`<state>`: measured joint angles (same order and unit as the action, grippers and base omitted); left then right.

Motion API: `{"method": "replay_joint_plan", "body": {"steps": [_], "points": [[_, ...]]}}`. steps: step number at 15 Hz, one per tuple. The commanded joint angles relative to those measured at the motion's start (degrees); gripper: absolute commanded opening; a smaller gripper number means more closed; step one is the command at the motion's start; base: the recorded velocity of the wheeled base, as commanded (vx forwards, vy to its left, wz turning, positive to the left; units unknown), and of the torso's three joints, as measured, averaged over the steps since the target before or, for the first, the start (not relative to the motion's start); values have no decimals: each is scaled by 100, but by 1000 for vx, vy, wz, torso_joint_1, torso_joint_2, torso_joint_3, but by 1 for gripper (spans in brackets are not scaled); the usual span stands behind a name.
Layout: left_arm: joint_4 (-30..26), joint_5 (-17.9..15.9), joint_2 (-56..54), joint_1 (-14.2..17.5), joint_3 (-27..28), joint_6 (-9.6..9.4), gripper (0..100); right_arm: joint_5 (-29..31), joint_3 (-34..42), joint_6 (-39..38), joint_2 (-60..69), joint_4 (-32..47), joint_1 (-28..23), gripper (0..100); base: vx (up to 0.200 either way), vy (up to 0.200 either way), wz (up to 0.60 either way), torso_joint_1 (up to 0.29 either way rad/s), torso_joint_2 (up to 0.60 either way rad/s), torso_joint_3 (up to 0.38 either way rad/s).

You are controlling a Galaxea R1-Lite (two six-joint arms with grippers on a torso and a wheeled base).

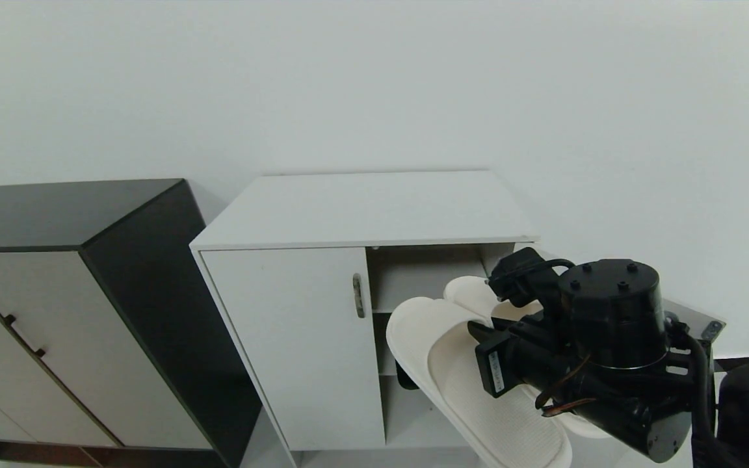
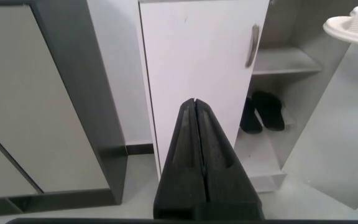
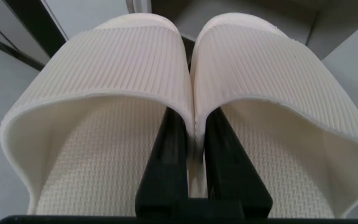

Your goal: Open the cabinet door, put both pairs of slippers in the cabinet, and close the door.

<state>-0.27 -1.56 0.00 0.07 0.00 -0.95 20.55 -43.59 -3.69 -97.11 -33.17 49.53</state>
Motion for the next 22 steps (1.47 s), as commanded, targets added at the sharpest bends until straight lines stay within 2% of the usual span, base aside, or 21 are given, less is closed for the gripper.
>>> {"method": "replay_joint_plan", "body": {"steps": [1,7,12,22], "points": [[0,-2,9,1,0,-2,0,1,44,0,-27,-84,4,0,0,0,0,-212,525,310],[0,7,0,1,9,42,0,19,264,9,-247,-603,136,0,0,0,0,-195,513,314],[0,7,0,1,9,51,0,45,299,9,-229,-673,127,0,0,0,0,-155,477,317],[0,7,0,1,0,51,0,54,343,18,-326,-796,162,0,0,0,0,-80,452,366]]}}
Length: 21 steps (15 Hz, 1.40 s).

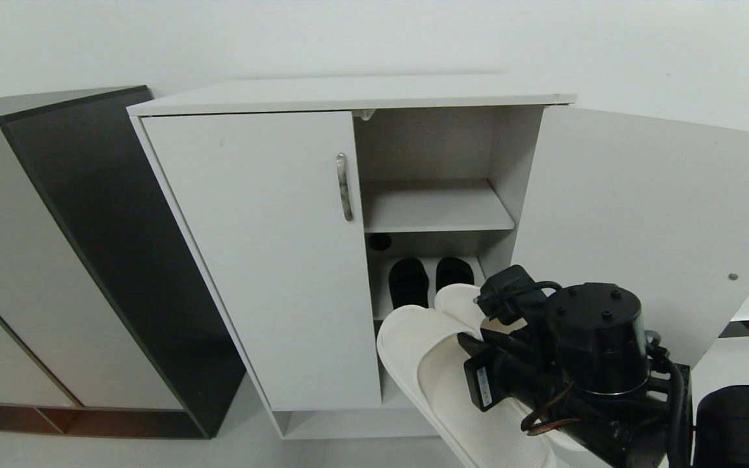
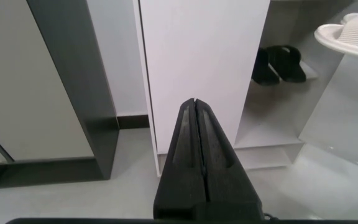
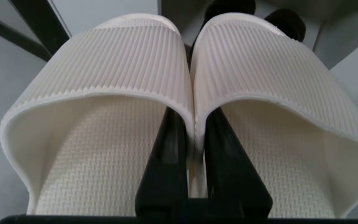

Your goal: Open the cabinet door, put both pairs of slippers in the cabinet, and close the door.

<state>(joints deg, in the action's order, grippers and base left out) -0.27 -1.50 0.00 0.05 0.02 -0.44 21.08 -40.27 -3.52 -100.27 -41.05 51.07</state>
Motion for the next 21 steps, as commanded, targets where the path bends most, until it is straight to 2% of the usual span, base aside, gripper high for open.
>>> {"method": "replay_joint_plan", "body": {"steps": [1,4,7,8,9,11,12,14,15,16,19,21], "points": [[9,1,0,4,-2,0,0,2,19,18,-10,-35,26,0,0,0,0,-12,242,242],[0,1,9,4,-2,0,0,-25,107,71,-116,-308,26,0,0,0,0,1,97,84],[9,1,0,4,-2,0,0,19,63,185,-582,-1099,26,0,0,0,0,0,0,0],[0,1,0,4,-2,9,0,318,-148,300,-740,-1204,26,0,0,0,0,0,0,0],[9,18,0,4,6,44,0,916,-456,264,-854,-993,35,0,0,0,0,0,0,0],[9,62,0,4,6,61,0,1285,-966,-78,-837,-123,132,0,0,0,0,0,0,0],[9,62,9,4,6,53,0,1619,-1572,-694,-696,1011,176,0,0,0,0,0,0,0],[0,62,0,4,6,53,0,2155,-2653,-1318,-652,2417,176,0,0,0,0,0,0,0],[9,62,9,4,6,53,0,2287,-2873,-1362,-652,2610,176,0,0,0,0,0,0,0],[9,62,0,4,6,53,0,2647,-3435,-1353,-661,2839,184,0,0,0,0,0,0,0],[9,71,0,4,6,53,0,2709,-4095,-1318,-643,3252,184,0,0,0,0,0,0,0],[9,71,9,4,6,53,0,2700,-4244,-1309,-661,3437,184,0,0,0,0,0,0,0]]}}
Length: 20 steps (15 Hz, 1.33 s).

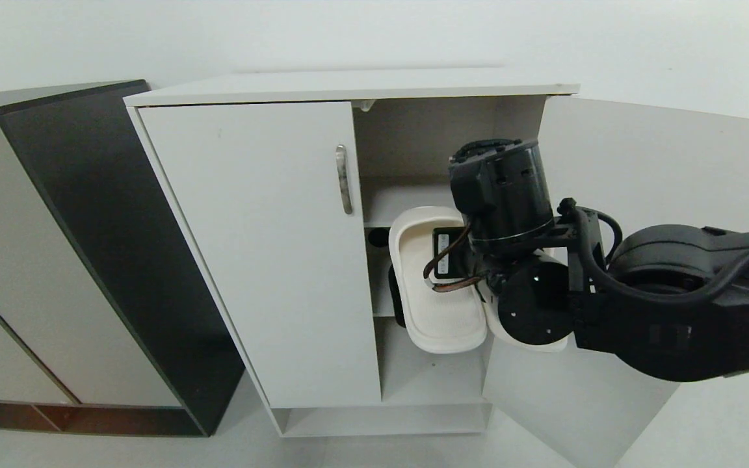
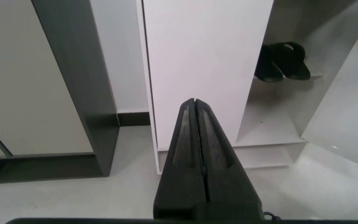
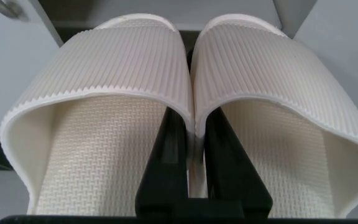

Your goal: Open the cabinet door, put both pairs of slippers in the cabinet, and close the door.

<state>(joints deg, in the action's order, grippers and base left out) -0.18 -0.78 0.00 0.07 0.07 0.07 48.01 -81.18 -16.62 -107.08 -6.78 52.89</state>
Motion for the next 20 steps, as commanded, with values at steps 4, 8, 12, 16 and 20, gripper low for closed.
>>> {"method": "replay_joint_plan", "body": {"steps": [4,8,12,16,20], "points": [[1,8,0,1,1,1,0,-11,-118,-52,-76,19,10,0,0,0,0,0,0,0],[1,8,0,1,-7,1,0,-11,-118,-70,-261,-8,10,0,0,0,0,0,0,0],[1,8,0,1,1,1,0,-19,-153,-52,-287,-8,2,0,0,0,0,0,0,0],[1,8,0,1,1,1,0,-19,-276,-26,-348,1,-16,0,200,0,0,-1,0,6],[1,8,0,1,-7,1,0,-2,-320,-17,-401,-8,-16,0,200,0,0,4,1,5]]}}
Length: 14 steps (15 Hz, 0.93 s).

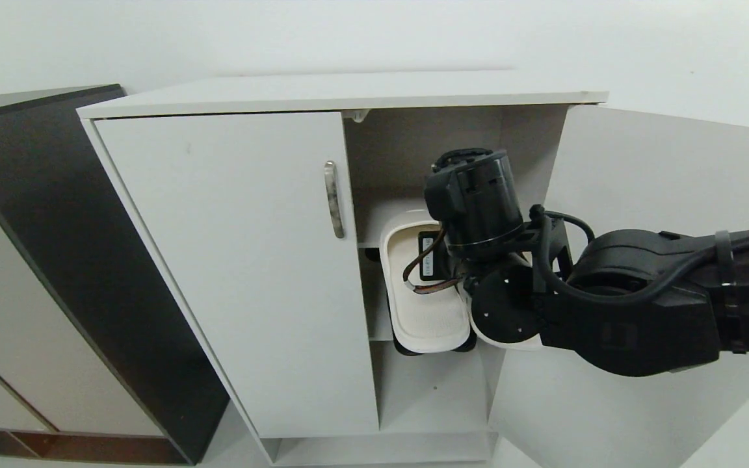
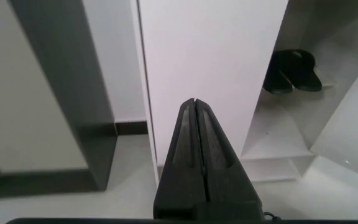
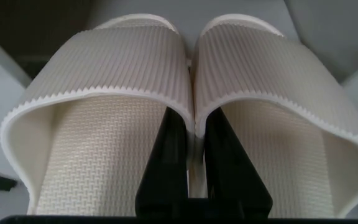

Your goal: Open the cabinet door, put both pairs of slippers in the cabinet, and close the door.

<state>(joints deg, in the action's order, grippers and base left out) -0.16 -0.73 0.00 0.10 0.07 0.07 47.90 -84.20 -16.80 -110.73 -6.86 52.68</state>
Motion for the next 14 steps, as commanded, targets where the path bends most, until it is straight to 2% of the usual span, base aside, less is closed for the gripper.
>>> {"method": "replay_joint_plan", "body": {"steps": [1,6,11,14], "points": [[-2,3,0,-1,1,1,0,9,-61,1,-63,1,-3,0,200,0,0,7,2,-2],[-2,3,0,-1,-7,1,0,27,-61,-8,-151,1,-3,0,200,0,0,4,2,2],[-2,3,0,-1,1,10,0,27,-123,-8,-230,-8,-12,0,0,0,0,0,0,0],[-2,3,0,-1,1,10,0,9,-457,1,-485,18,-187,0,0,0,0,0,0,0]]}}
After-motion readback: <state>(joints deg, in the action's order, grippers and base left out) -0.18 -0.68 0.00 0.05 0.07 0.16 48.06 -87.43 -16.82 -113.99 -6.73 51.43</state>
